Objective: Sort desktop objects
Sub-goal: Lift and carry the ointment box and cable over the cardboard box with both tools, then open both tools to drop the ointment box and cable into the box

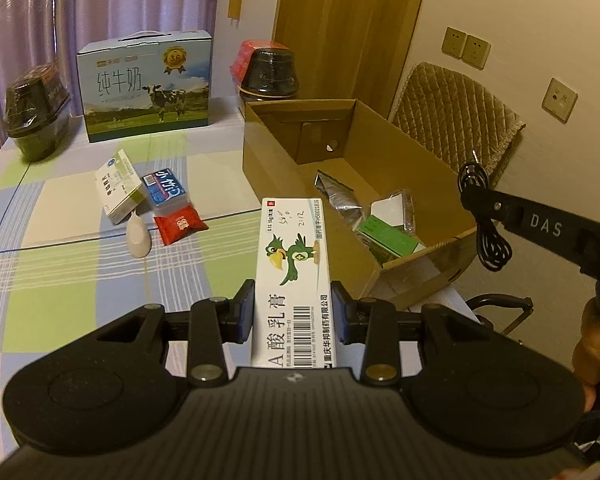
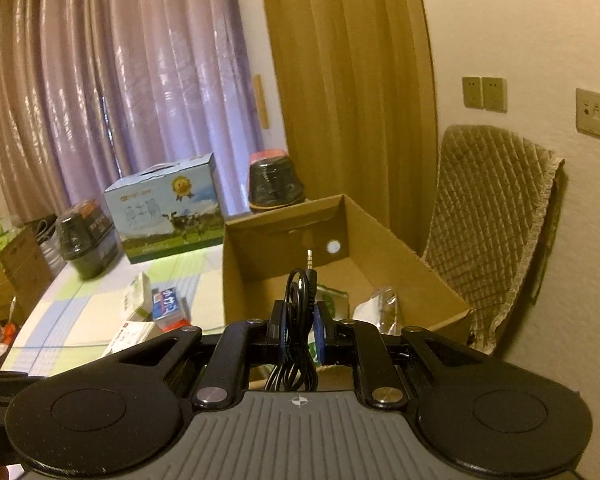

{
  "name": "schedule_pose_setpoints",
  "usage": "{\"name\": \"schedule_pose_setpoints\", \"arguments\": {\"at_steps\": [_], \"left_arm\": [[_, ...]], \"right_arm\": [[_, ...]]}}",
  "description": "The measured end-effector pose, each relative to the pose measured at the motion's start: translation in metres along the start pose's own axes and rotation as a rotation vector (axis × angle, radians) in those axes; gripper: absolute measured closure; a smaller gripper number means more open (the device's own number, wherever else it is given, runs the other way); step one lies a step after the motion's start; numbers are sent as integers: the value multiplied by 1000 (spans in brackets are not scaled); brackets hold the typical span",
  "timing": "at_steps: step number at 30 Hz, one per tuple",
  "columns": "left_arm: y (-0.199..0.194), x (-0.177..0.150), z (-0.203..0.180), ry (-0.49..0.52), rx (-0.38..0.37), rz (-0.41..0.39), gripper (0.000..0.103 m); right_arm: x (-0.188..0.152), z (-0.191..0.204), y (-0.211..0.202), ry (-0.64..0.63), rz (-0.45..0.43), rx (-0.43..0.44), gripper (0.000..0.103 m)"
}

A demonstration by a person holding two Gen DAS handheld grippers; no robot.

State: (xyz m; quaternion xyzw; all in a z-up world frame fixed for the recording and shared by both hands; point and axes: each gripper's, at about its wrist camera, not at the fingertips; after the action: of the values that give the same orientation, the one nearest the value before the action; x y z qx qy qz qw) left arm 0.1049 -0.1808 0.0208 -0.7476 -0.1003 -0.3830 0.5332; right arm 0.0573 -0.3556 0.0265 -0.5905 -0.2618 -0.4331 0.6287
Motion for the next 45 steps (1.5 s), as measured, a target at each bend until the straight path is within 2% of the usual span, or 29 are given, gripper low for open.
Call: {"name": "schedule_pose_setpoints", "arguments": {"at_steps": [8,17,23,37,38,40,45], "left_arm": [[9,15,-10,11,-33,-8,70],[27,51,-35,14,-95,-36,70],[47,72,-45,10,-115,-42,70],[89,104,-40,-33,-138,-42,70],[91,105,-39,-37,-136,-44,70],[91,107,-35,-50,-134,-56,62],[87,104,-20,-80,-114,-67,62]], "right_arm": [[12,-18,5,17,-12,-11,93],[43,-37,23,0,-34,-19,93],[56,-49,42,-4,-20,-15,93],[62,-56,80,17,27,-4,93],[62,-56,82,18,28,-4,93],[62,-57,83,19,30,-4,93],[61,-57,85,22,36,-5,93]]}}
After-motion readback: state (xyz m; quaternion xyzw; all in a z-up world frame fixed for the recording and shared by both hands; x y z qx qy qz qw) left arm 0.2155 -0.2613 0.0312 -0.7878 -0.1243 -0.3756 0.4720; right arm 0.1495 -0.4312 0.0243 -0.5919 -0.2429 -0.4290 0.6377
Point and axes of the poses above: each gripper's, at about its wrist camera, not at the fingertips, and y roughly the way its jaws point, z to its left, x to its top, and after that the axes turned 4 degrees about z, right-handed
